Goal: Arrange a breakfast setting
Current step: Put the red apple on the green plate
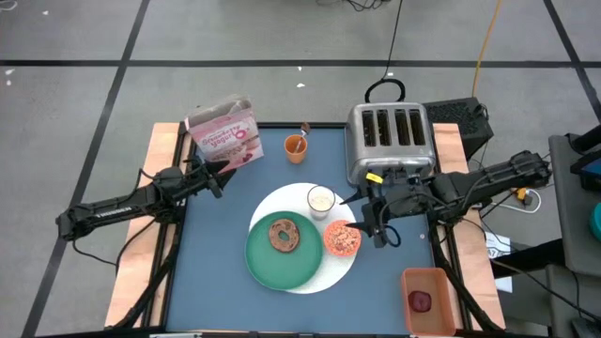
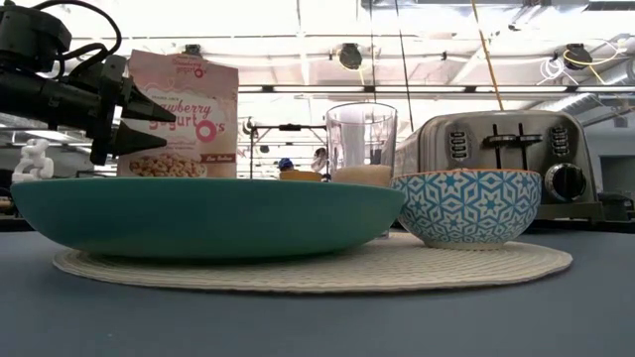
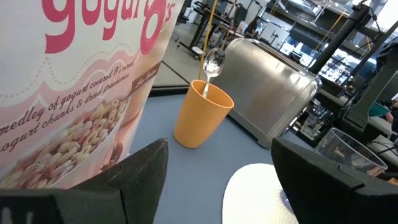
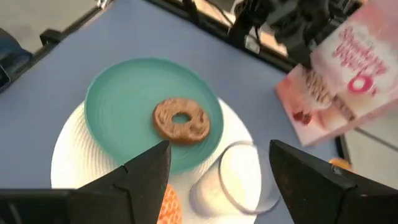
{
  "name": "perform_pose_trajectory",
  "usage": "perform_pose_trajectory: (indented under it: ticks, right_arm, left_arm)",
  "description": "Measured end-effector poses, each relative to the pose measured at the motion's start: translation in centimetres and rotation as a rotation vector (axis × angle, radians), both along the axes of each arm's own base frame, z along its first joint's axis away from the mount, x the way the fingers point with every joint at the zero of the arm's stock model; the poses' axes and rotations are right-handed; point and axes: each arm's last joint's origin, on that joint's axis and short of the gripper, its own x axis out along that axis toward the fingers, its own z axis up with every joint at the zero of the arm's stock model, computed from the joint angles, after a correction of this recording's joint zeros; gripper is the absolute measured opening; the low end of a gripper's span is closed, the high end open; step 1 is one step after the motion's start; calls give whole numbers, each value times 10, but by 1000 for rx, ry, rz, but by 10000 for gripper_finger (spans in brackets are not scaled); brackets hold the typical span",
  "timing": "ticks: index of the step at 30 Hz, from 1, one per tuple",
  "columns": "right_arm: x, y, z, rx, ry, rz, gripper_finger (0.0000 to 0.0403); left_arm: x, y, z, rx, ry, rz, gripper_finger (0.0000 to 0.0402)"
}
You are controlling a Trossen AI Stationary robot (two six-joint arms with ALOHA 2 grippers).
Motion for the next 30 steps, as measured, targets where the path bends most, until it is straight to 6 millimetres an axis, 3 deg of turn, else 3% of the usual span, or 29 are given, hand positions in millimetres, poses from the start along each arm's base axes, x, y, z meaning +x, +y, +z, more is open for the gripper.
perform_pose_trajectory:
  ticks: [5, 10, 24, 30]
  right_arm:
    - [-18, -8, -29, 24, -44, -107, 265]
    - [-41, -14, -44, 97, -133, -142, 265]
    - [-87, -13, -32, 270, -226, -30, 265]
    - [-103, -12, -35, 356, -156, -31, 265]
  left_arm:
    - [0, 0, 0, 0, 0, 0, 287]
    - [0, 0, 0, 0, 0, -1, 287]
    - [0, 0, 0, 6, 4, -1, 287]
    - [0, 0, 0, 8, 6, -1, 287]
